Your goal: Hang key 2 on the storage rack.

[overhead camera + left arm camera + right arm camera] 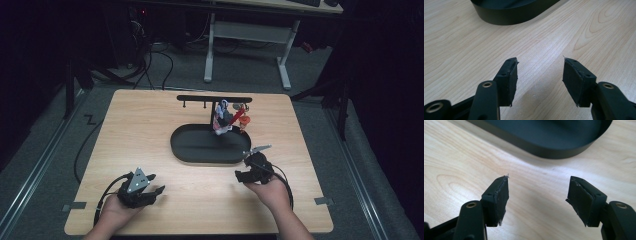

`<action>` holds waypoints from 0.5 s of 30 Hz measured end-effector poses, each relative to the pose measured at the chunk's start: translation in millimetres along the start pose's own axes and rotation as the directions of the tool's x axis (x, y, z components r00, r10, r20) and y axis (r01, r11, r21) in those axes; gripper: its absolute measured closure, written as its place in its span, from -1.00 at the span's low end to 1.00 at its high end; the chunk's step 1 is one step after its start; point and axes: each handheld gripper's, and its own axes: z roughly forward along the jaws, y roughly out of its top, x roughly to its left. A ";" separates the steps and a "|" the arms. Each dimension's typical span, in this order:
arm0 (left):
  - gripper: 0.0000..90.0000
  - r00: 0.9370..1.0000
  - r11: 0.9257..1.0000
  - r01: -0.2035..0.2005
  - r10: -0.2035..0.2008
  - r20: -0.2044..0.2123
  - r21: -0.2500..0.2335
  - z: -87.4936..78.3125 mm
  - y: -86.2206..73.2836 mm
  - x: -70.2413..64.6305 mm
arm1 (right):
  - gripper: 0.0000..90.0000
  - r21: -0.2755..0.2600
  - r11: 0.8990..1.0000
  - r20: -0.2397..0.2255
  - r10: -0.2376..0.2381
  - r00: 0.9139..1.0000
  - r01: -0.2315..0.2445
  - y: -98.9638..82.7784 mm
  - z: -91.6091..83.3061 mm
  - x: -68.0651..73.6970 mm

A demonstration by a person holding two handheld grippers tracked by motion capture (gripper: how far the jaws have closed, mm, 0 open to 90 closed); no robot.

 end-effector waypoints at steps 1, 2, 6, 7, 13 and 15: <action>0.01 1.000 1.000 0.002 -0.002 0.001 0.001 0.3 -0.2 0.0 | -0.26 -0.018 1.000 -0.003 -0.001 1.000 0.001 -5.6 1.4 1.0; 0.01 1.000 1.000 0.003 -0.003 0.002 0.003 0.6 -0.4 0.1 | -0.26 -0.036 0.999 -0.001 0.000 1.000 0.000 -11.1 2.8 2.3; 0.01 1.000 1.000 0.006 -0.006 0.007 0.007 2.1 -0.4 0.2 | -0.29 -0.108 0.994 -0.008 0.006 1.000 -0.006 -32.4 7.2 5.7; 0.01 1.000 1.000 0.007 -0.007 0.010 0.007 2.3 -0.2 0.3 | -0.31 -0.117 0.993 -0.023 0.003 1.000 -0.006 -37.3 8.4 5.6; 0.00 0.999 0.999 0.033 -0.033 0.032 0.006 4.7 1.4 0.9 | -0.43 -0.263 0.956 -0.074 0.115 0.991 -0.131 -74.7 4.0 3.7; -0.01 0.999 0.999 0.036 -0.037 0.039 0.014 6.2 1.5 0.1 | -0.46 -0.292 0.950 -0.070 0.095 0.993 -0.111 -77.6 1.2 2.5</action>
